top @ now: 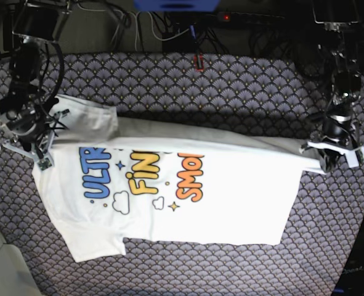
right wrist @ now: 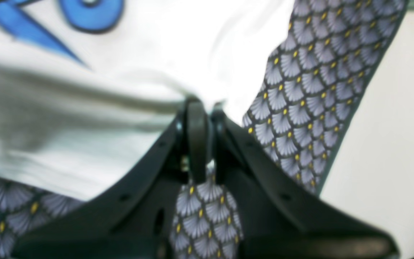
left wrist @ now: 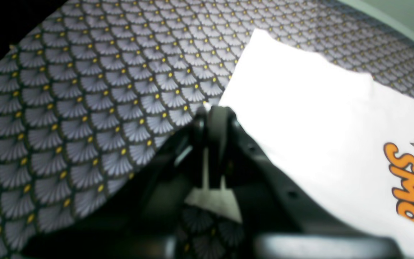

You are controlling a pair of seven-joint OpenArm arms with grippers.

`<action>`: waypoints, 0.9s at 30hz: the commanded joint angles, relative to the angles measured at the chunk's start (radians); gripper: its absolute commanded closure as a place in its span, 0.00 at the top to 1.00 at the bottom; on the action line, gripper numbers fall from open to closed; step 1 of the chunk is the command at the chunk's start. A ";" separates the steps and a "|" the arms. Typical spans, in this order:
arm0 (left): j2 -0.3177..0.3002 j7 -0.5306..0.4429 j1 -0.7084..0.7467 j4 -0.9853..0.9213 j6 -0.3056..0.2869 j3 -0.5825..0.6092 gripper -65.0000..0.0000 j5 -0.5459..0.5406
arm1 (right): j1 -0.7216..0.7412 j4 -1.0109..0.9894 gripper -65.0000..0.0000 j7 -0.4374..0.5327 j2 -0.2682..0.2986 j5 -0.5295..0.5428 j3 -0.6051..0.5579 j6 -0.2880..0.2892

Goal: Fold the T-shirt properly
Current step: 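Lift and fold the held edge toward the hem with both grippers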

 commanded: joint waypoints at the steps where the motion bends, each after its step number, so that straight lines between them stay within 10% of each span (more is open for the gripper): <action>1: -0.017 -0.028 -0.029 -0.002 -0.003 -0.007 0.01 0.001 | 0.037 -0.006 0.00 0.017 0.022 -0.005 -0.001 -0.008; 27: -0.047 -0.028 -0.367 -0.356 -0.007 0.166 0.01 0.039 | 0.447 -0.499 0.00 0.154 0.093 -0.071 -0.209 -0.008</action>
